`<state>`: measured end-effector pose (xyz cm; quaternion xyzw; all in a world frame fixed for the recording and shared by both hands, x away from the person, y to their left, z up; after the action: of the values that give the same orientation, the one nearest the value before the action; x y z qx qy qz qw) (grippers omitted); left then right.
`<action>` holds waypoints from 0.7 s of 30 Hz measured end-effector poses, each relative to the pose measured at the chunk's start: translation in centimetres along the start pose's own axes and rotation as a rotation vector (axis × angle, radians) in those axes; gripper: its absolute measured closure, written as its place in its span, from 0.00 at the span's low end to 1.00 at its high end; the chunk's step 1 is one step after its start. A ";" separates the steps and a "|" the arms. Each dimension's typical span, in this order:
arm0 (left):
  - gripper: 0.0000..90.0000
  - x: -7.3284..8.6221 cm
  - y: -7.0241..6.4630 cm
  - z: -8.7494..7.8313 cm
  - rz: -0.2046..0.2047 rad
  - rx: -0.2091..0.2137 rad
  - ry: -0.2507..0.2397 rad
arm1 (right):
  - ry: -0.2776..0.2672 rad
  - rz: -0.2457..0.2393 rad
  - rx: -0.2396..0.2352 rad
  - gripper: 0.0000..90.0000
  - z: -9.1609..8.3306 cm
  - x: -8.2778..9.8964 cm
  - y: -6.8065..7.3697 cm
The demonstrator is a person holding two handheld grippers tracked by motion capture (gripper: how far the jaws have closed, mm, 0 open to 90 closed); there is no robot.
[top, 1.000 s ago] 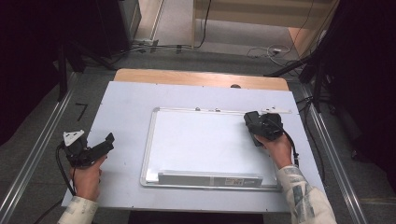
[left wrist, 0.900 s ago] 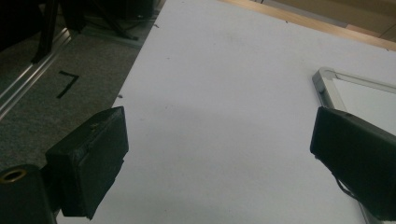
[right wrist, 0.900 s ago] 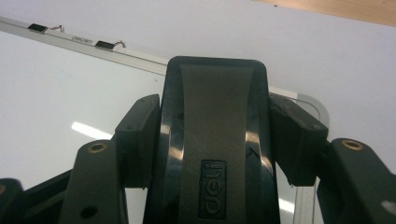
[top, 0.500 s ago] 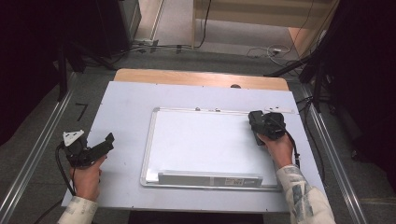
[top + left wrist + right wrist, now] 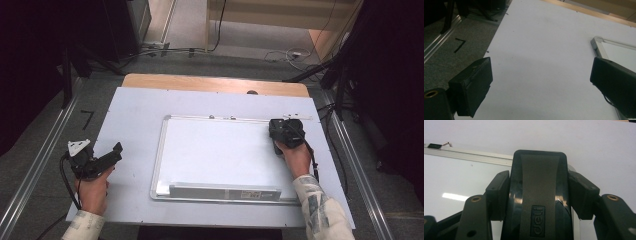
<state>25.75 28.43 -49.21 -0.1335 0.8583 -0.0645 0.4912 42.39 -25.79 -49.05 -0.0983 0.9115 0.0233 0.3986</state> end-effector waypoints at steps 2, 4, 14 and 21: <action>0.05 0.0 0.0 0.0 -0.001 0.000 0.000 | 0.004 0.019 0.000 0.42 0.2 -0.1 0.0; 0.05 0.0 0.1 0.0 -0.001 -0.001 0.001 | 0.009 0.031 0.000 0.42 0.5 -0.2 0.1; 0.05 0.0 0.2 0.0 -0.004 -0.001 0.003 | 0.025 0.028 0.030 0.40 1.4 0.0 0.3; 0.05 0.1 0.2 0.0 -0.002 -0.002 0.003 | -0.008 0.032 0.006 0.33 0.8 -0.1 0.3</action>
<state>25.66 28.57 -49.28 -0.1346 0.8590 -0.0644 0.4897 43.01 -25.35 -49.53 -0.0825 0.9115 0.0272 0.4019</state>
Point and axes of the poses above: each handheld gripper's, and its own axes: z roughly forward along the jaws, x roughly out of its underside, y roughly to its left, the point moved 2 cm from there along z, roughly forward along the jaws
